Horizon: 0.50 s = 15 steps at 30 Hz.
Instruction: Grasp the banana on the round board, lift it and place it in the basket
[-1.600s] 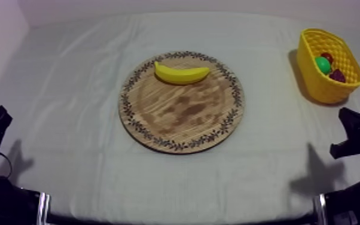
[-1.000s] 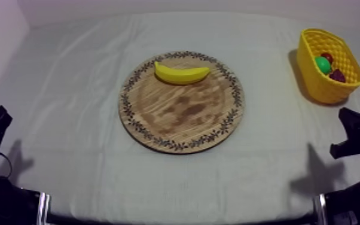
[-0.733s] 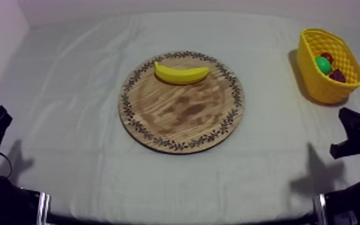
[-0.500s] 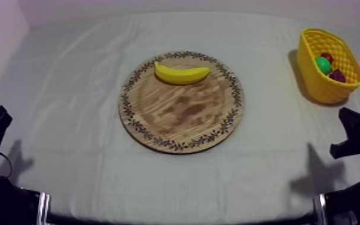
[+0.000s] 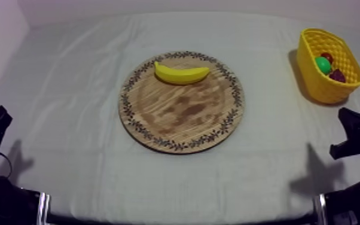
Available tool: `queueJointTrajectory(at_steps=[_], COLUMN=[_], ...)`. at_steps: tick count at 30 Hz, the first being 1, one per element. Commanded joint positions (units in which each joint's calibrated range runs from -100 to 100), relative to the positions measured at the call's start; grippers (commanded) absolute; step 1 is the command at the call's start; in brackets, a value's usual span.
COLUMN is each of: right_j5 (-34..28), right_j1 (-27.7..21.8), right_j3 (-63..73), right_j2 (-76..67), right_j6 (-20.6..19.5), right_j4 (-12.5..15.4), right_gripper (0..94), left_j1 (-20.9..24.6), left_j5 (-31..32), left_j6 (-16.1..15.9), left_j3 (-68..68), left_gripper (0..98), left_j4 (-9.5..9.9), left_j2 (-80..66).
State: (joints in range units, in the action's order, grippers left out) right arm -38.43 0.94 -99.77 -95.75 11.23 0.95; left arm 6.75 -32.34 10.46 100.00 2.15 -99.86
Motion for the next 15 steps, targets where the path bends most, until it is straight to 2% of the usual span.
queueJointTrajectory(at_steps=[1,5,7,11,15], right_j5=[0.8,2.6,2.8,2.1,-0.6], right_j1=[0.0,-0.3,-0.7,-1.2,-1.2], right_j3=[0.0,0.8,3.3,12.4,23.6], right_j2=[0.0,0.8,2.7,9.9,19.9], right_j6=[0.8,2.4,3.8,6.5,7.7], right_j4=[0.5,2.1,4.0,7.9,9.5], right_gripper=[0.5,0.4,0.3,0.3,0.3], left_j1=[0.0,0.0,0.0,0.0,0.0], left_j5=[0.0,0.0,0.0,0.0,0.0], left_j6=[0.0,0.0,0.0,0.0,0.0], left_j3=[0.0,0.0,0.0,0.0,0.0], left_gripper=[0.1,0.1,0.1,0.1,0.1], left_j4=[-0.03,-0.03,-0.03,-0.03,-0.03], left_j2=[0.0,0.0,0.0,0.0,0.0])
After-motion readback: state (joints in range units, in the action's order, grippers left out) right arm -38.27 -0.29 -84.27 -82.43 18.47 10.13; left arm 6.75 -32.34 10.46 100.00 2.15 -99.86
